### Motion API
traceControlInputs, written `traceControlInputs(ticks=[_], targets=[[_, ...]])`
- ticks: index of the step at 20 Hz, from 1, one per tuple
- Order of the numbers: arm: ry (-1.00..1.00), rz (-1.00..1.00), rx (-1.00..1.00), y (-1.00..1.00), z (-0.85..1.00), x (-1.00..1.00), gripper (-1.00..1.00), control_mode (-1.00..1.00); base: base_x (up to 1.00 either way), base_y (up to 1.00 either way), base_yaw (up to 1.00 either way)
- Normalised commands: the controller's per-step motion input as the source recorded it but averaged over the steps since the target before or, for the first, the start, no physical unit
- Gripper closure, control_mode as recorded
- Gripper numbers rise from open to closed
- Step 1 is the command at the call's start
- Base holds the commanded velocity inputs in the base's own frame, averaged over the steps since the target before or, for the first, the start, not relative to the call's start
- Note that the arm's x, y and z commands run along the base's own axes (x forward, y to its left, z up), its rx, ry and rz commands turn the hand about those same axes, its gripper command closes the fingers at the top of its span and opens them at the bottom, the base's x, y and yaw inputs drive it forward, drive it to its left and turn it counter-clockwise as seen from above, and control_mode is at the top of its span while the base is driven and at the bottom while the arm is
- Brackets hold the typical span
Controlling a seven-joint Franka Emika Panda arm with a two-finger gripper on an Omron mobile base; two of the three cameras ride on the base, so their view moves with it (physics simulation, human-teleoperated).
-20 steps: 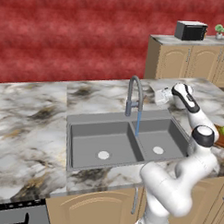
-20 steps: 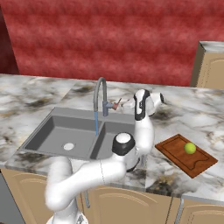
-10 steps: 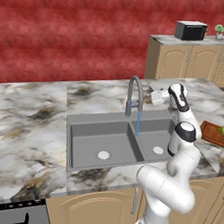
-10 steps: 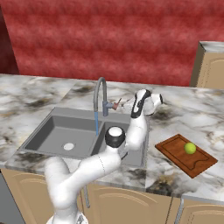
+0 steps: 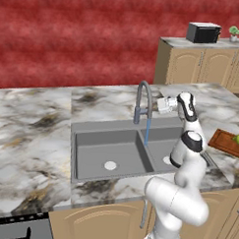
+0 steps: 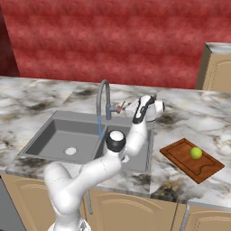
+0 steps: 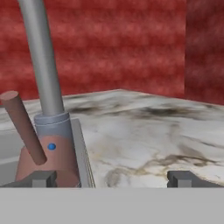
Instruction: Pick the pear from the sink and place it on the cutting board to airdry. Then turn off the sink faucet.
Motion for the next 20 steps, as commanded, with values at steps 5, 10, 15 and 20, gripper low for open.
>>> traceControlInputs(ticks=[5,10,15,20], targets=[[0.0,0.25,0.1,-0.05,0.04,0.55,-1.0,-1.0,0.0,0.0,0.0],[0.0,0.3,0.07,0.0,0.17,0.59,-1.0,-1.0,0.0,0.0,0.0],[0.0,0.33,0.07,0.0,0.23,0.73,-1.0,-1.0,0.0,0.0,0.0],[0.01,0.43,0.03,0.0,0.44,0.7,-1.0,-1.0,0.0,0.0,0.0]])
